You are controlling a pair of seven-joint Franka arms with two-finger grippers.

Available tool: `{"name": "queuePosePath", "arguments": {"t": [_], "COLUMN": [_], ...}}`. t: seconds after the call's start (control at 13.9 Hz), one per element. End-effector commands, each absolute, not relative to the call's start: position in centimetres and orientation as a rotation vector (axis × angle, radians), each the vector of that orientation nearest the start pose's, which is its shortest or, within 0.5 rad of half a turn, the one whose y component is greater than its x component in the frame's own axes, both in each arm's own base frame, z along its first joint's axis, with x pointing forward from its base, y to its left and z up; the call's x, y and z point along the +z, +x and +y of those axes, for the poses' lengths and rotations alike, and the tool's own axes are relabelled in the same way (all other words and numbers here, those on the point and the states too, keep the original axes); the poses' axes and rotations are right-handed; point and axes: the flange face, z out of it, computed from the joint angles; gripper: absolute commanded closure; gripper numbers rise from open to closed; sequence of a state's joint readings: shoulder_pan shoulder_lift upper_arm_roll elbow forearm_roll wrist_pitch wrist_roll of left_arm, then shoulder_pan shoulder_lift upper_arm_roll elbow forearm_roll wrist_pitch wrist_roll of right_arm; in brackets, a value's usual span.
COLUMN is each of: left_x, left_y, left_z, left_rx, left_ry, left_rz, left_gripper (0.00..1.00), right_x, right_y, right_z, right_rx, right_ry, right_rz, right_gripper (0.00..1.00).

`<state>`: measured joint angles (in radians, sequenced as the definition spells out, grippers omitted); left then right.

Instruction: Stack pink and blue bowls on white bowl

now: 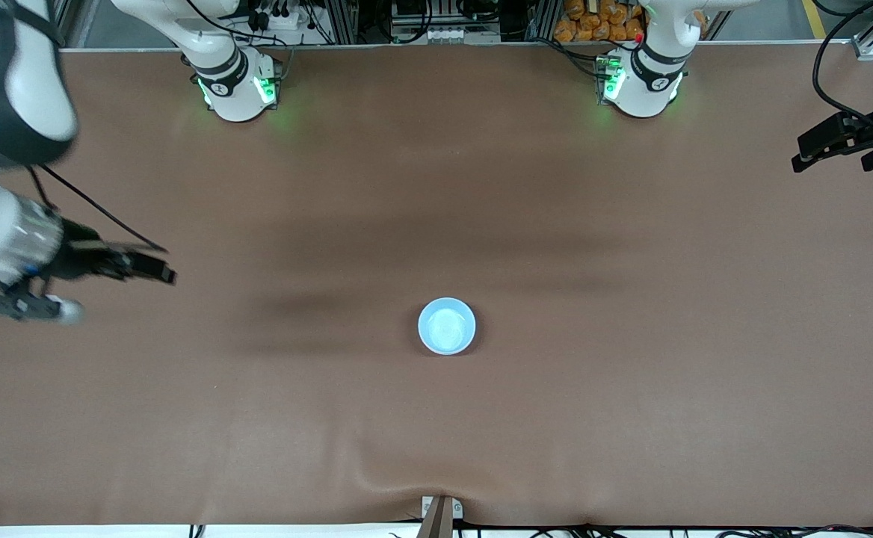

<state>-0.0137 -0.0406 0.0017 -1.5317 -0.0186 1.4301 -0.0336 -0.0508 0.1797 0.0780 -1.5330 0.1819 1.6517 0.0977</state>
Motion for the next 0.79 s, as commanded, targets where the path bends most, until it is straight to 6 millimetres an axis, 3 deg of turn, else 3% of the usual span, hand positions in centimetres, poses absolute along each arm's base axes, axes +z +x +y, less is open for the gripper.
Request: {"name": "queuePosePath", "arguments": {"t": [0.0,0.5,0.72], "left_x": [65.5,65.5,65.5], "left_y": [52.7,52.7,52.7], "left_z": [-0.8,-0.9,-0.9], "left_rx": [0.082,0.082,0.082], "left_ry": [-3.147,-3.147,-3.147], "left_rz": [0.001,0.001,-0.001], "left_gripper": [0.00,0.00,0.00], "right_x": [58.0,64.9,65.2], "right_y": [57.7,52.0,51.7], "right_z": [1.6,1.8,1.9], "right_rx": [0.077,0.133,0.147], "right_ry": [-3.014,-3.095,-3.101], "right_rz": [0.035,0.013,0.008], "right_gripper": [0.00,0.00,0.00]}}
